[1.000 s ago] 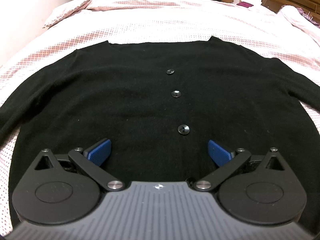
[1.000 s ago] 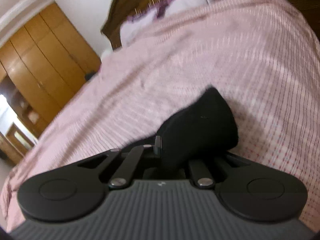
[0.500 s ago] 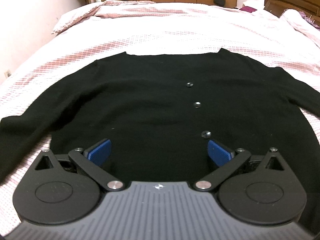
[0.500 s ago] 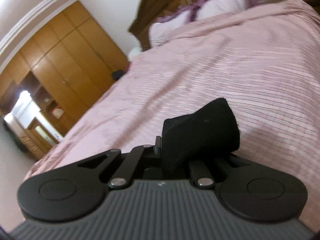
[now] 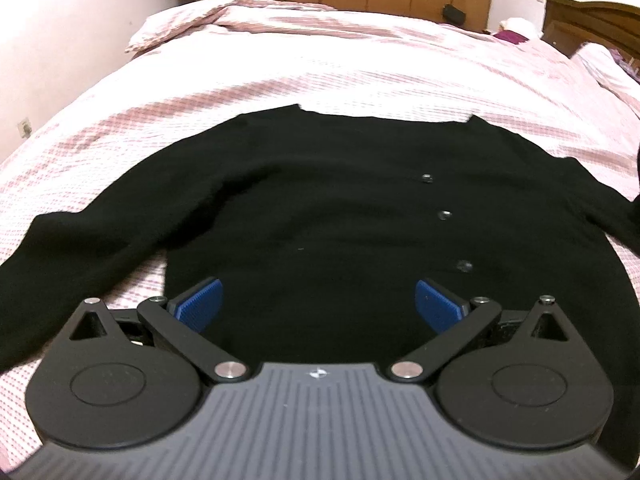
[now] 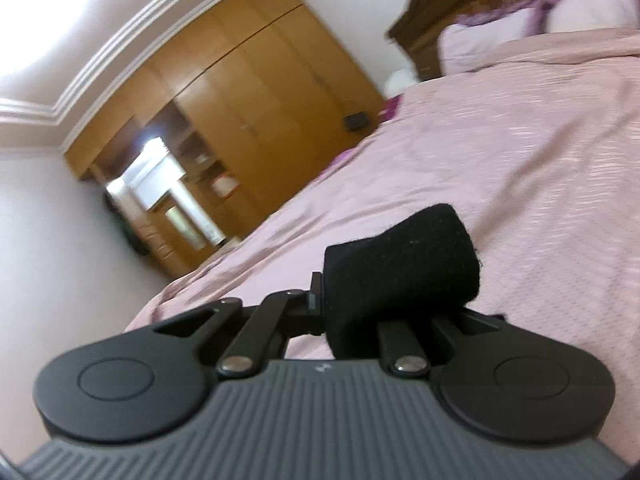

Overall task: Fold small clothes
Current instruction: 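Lift the held sleeve and fold it across the cardigan body with the right gripper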

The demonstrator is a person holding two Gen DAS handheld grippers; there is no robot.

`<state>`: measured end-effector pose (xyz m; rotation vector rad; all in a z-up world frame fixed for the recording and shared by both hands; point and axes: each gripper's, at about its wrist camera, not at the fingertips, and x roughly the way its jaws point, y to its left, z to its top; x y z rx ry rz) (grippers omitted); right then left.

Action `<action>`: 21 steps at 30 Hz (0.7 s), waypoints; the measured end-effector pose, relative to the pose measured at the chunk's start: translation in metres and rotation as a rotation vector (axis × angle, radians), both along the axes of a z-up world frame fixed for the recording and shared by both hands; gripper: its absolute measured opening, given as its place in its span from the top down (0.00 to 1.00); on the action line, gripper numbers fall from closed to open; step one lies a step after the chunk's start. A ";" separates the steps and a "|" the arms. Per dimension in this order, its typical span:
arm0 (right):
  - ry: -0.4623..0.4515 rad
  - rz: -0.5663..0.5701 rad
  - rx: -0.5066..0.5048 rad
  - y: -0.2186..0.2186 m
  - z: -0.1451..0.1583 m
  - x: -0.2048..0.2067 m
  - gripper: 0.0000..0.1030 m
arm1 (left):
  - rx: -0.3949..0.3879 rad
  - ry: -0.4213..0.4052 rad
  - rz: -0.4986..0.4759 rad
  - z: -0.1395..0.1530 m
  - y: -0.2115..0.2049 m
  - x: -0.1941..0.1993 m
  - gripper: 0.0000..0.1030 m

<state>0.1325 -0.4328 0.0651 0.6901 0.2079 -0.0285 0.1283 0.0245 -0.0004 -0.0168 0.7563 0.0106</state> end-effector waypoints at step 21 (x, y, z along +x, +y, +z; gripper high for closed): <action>0.009 0.553 -0.062 0.198 -0.009 0.058 0.94 | 0.006 -0.032 0.151 0.002 0.070 -0.013 0.00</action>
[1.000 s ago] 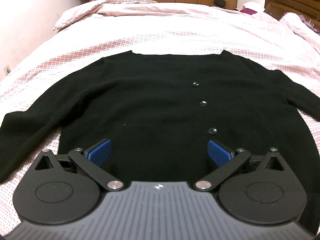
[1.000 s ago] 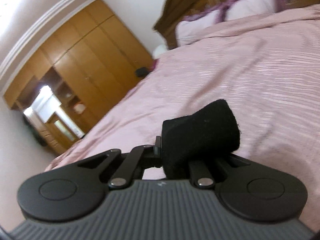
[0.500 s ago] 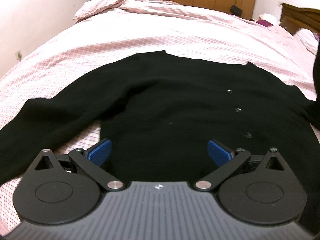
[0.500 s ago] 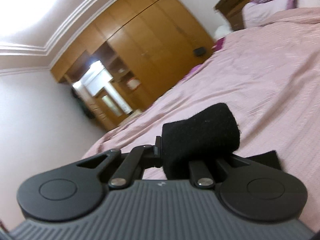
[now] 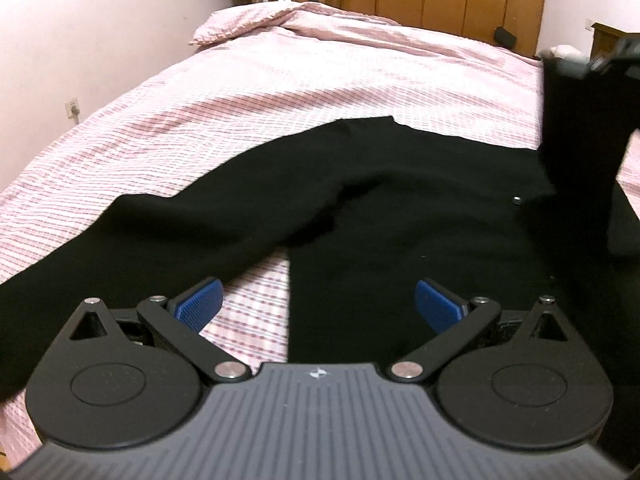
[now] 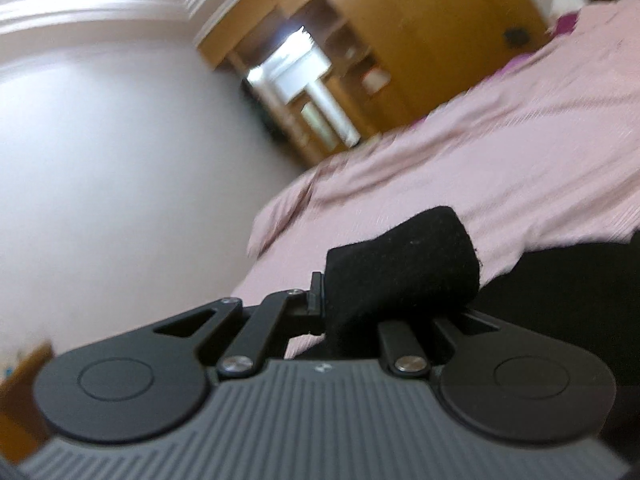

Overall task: Fold small clothes
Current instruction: 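Lift the held sleeve and fold it across the cardigan body with the right gripper, then open the right gripper to release the sleeve and withdraw it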

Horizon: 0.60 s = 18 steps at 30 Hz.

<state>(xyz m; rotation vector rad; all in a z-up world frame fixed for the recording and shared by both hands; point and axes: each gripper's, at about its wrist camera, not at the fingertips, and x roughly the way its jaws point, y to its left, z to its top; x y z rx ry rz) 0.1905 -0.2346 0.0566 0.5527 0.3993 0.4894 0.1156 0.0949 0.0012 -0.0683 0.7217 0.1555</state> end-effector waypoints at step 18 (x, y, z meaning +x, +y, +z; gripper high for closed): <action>0.260 0.180 -0.069 0.063 -0.079 -0.012 0.33 | -0.023 -0.010 0.035 -0.003 0.018 -0.001 0.00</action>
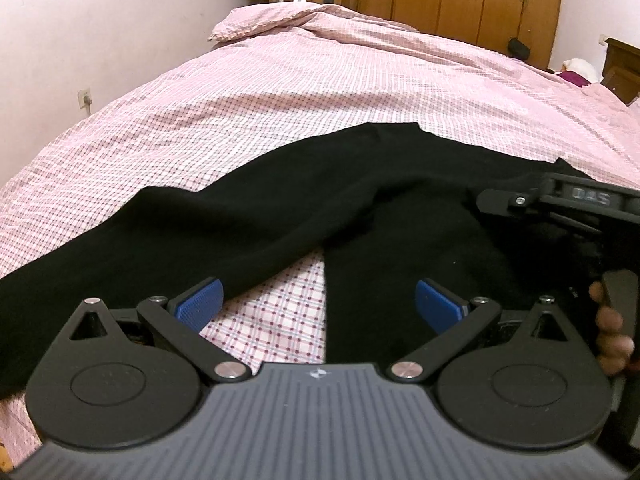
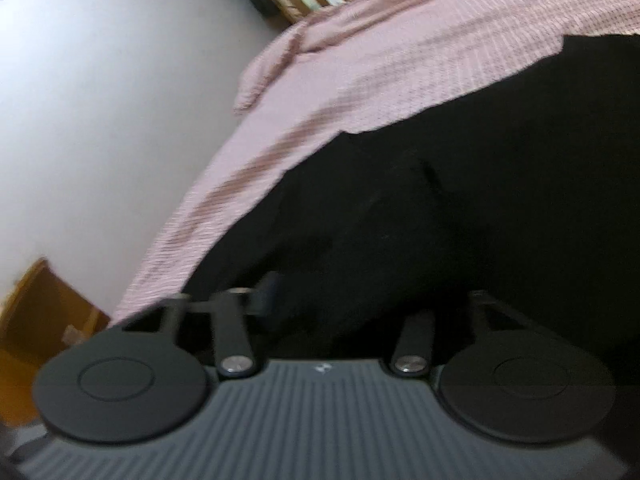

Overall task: Fold small clothes
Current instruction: 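Open the right gripper to release the sleeve and withdraw it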

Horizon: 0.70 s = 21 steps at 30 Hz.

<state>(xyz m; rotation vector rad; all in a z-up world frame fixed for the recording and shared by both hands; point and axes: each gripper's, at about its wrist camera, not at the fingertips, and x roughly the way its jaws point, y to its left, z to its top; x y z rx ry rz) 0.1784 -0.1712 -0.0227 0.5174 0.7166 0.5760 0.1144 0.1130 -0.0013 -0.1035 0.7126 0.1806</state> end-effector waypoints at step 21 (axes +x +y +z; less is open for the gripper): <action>-0.087 -0.333 -0.245 -0.139 0.014 -0.082 0.32 | 0.074 -0.067 -0.292 0.019 -0.119 0.044 0.00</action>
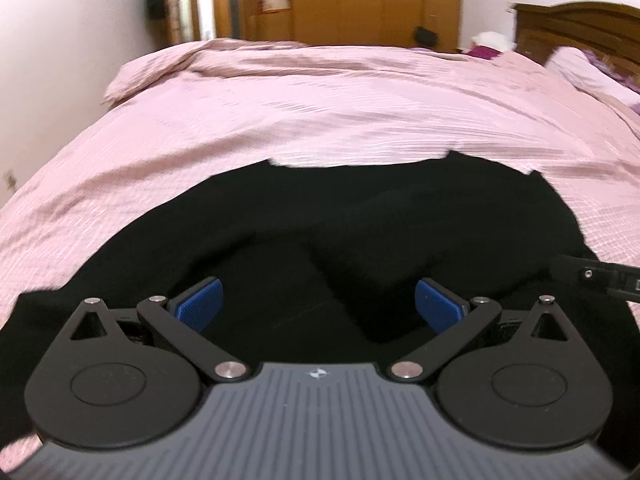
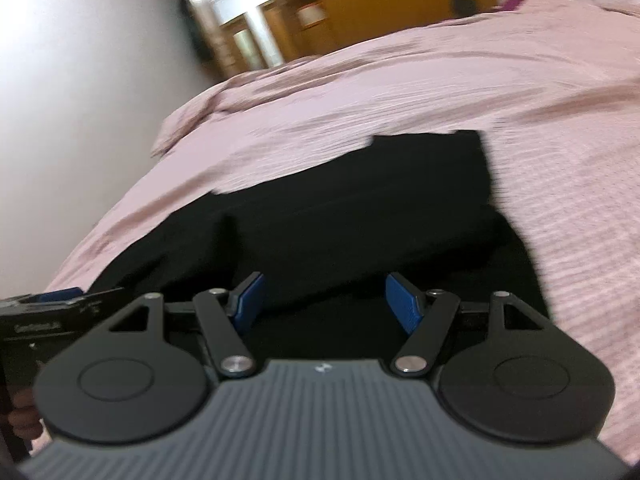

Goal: Fold small clothes

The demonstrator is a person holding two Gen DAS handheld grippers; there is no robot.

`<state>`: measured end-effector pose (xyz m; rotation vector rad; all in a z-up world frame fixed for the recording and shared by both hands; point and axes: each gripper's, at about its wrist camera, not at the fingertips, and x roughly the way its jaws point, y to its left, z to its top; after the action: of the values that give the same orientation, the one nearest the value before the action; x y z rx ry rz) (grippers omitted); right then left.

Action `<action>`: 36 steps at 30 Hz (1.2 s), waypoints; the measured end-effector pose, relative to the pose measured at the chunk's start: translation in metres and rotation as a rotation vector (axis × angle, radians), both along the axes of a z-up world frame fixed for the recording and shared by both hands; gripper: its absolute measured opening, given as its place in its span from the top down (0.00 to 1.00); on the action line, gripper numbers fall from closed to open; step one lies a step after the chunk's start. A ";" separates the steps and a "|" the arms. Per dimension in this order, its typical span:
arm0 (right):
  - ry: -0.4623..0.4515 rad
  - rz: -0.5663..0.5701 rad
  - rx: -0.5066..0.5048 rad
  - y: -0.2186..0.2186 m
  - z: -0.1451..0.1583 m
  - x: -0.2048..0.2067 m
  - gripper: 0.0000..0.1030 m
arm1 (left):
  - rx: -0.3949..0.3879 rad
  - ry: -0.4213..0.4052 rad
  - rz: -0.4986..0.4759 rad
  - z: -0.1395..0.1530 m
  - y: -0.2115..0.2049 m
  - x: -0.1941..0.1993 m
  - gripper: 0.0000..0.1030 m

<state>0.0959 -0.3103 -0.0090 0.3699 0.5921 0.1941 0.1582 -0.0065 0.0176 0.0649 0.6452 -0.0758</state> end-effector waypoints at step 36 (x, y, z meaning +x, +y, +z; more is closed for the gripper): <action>-0.046 -0.037 -0.006 -0.020 -0.041 -0.007 0.35 | -0.240 -0.014 0.209 -0.041 0.087 0.033 0.25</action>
<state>0.0886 -0.3298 -0.0503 0.3695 0.5399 0.1648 0.1913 0.0803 -0.0230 -0.2331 0.6217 0.0493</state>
